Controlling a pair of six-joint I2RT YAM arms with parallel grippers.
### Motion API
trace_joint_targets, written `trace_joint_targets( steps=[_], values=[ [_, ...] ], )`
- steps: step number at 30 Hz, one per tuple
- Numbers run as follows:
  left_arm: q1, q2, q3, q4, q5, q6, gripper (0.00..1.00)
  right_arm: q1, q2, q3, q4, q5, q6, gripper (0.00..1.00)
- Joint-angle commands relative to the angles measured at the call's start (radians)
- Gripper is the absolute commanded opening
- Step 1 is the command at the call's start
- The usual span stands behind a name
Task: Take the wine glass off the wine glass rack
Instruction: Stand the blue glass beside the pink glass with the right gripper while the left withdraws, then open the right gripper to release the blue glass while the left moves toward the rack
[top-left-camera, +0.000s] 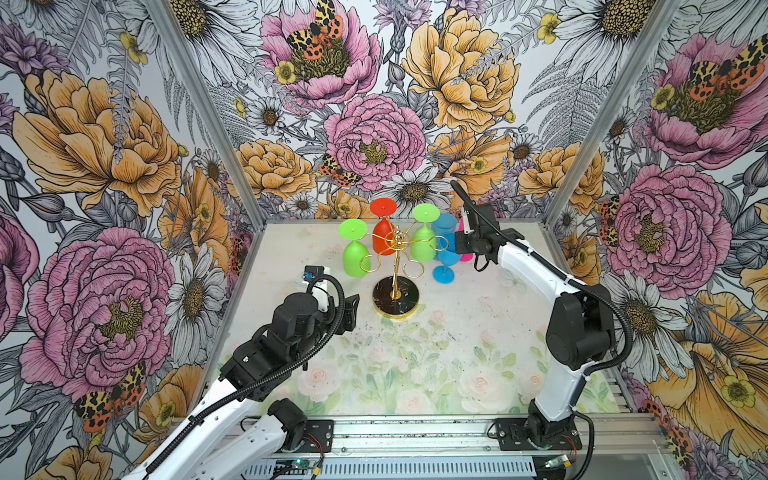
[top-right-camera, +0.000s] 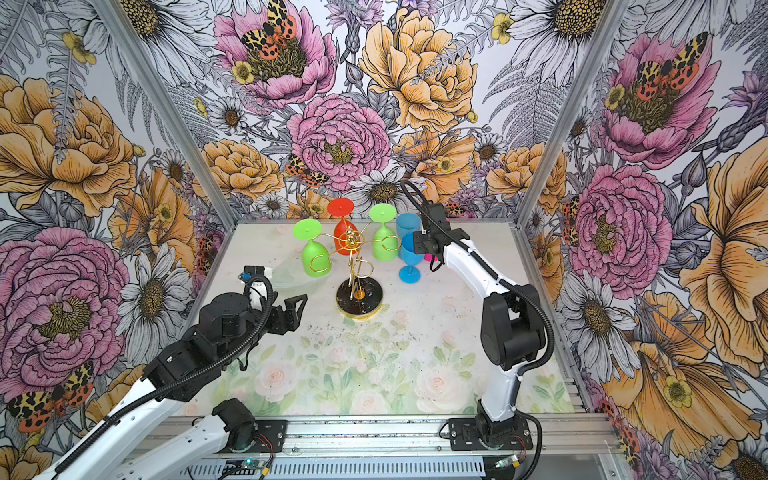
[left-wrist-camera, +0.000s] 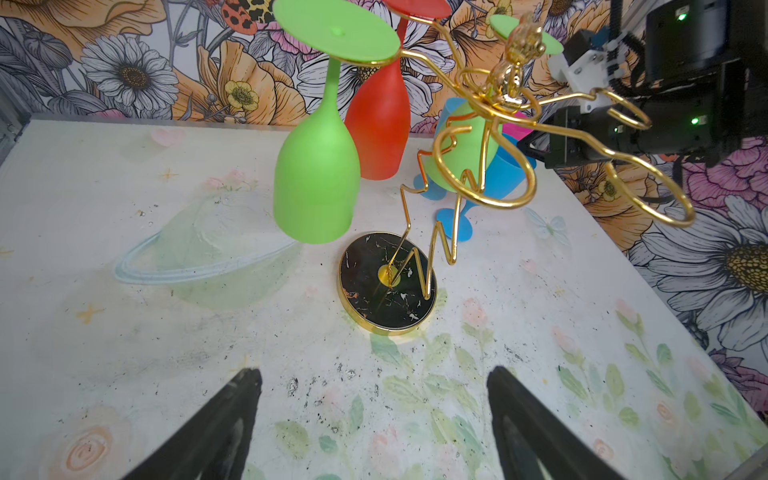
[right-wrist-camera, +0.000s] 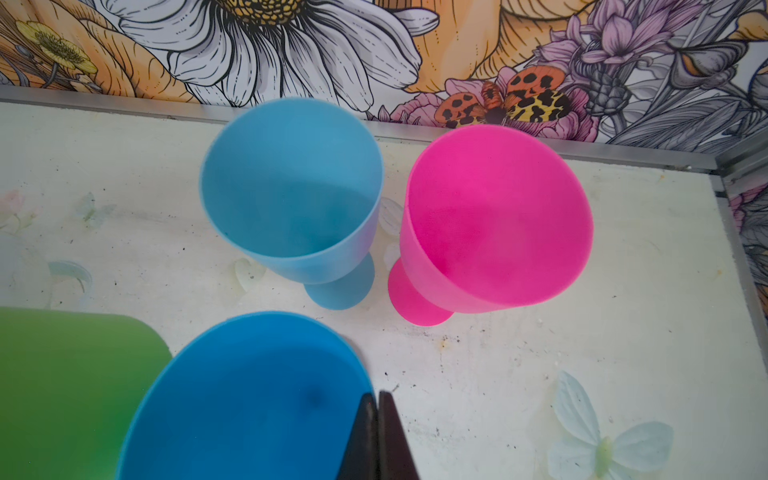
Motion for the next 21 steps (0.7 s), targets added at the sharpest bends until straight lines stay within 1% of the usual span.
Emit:
trace_joint_targets(
  steps=[1, 3, 4, 14, 21],
  values=[
    [0.033, -0.001, 0.035, -0.029, 0.030, -0.032, 0.87, 0.007, 0.023, 0.040, 0.032, 0.014, -0.007, 0.00],
    [0.056, 0.000, 0.038, -0.032, 0.030, -0.039, 0.87, 0.009, 0.029, 0.045, 0.031, 0.014, -0.006, 0.00],
    [0.068, 0.000, 0.038, -0.035, 0.061, -0.042, 0.87, 0.008, 0.032, 0.047, 0.030, 0.014, -0.006, 0.00],
    [0.190, 0.003, 0.035, -0.051, 0.108, -0.067, 0.87, 0.009, 0.054, 0.066, 0.032, 0.014, -0.008, 0.01],
    [0.267, 0.016, 0.036, -0.052, 0.148, -0.078, 0.86, 0.009, 0.058, 0.070, 0.032, 0.002, -0.005, 0.03]
  ],
)
